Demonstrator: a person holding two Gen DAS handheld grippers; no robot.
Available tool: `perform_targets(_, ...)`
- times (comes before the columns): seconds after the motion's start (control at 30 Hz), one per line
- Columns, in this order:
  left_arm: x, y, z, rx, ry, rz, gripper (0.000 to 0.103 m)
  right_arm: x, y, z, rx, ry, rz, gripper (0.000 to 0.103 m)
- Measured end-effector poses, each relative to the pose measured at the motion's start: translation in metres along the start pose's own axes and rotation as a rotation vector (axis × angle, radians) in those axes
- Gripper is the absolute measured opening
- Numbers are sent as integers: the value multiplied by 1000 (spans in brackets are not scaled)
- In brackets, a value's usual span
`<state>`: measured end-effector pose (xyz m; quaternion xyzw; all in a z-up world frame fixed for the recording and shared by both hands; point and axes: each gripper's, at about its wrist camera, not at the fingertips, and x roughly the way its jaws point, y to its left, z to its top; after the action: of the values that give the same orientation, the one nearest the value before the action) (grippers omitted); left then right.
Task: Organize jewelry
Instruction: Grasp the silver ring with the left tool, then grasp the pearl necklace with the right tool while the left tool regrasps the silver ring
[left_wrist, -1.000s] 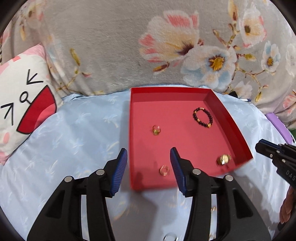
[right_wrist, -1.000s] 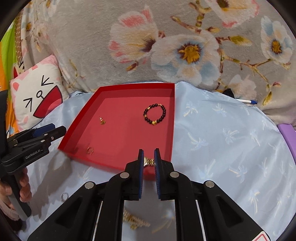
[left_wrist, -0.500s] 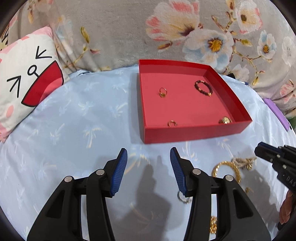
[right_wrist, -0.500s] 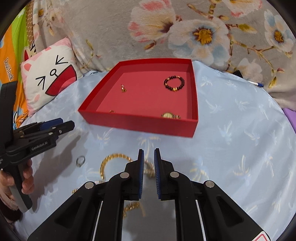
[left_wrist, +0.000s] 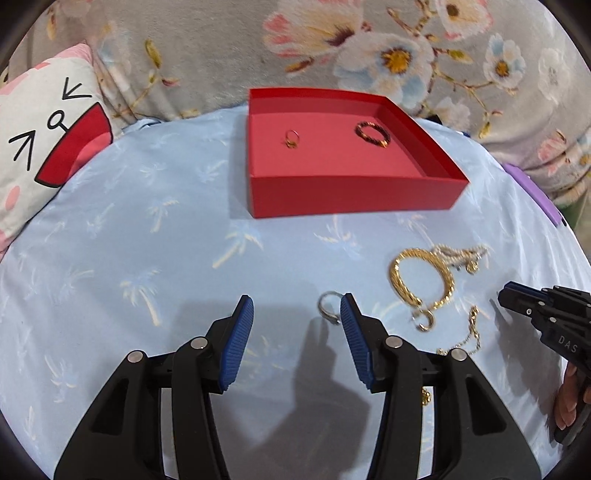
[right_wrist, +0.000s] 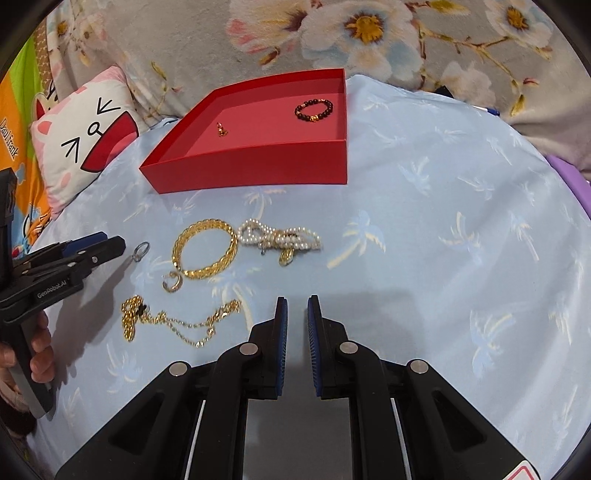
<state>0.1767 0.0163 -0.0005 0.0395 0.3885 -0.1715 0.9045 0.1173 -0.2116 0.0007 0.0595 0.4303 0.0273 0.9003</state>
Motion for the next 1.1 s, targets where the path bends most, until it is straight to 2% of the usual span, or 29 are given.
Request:
perform_targets(0.13,5,-11,-4,33,19,-5,53,-2,3,-1,-3,-5,7,20)
perform_targets(0.33,14,-19,-1,43,54,1,55,-2,6,0,-6,-10,18,21)
perform_targets(0.43,18,-24,1,57,60,10,47,-2,8,1,-10,-9,18,21)
perform_targets(0.6,18,-28,1,74,58,10,18,1,10,2,-19,-6,13,22)
perform_targets(0.7,18,-27,2,66,57,-6,18,5,11,5,-32,-7,4,23)
perform_targets(0.83,16,-20,2,41,51,-25,14,9,11,17,-63,-31,-13,40)
perform_targets(0.87,15,-19,2,38,43,-24,7,11,10,21,-68,-40,-18,43)
perform_targets(0.97,14,-15,2,28,38,-21,6,15,5,34,-80,-60,-12,53)
perform_targets(1.1,13,-15,2,31,38,-22,6,29,5,45,-112,-43,-8,55)
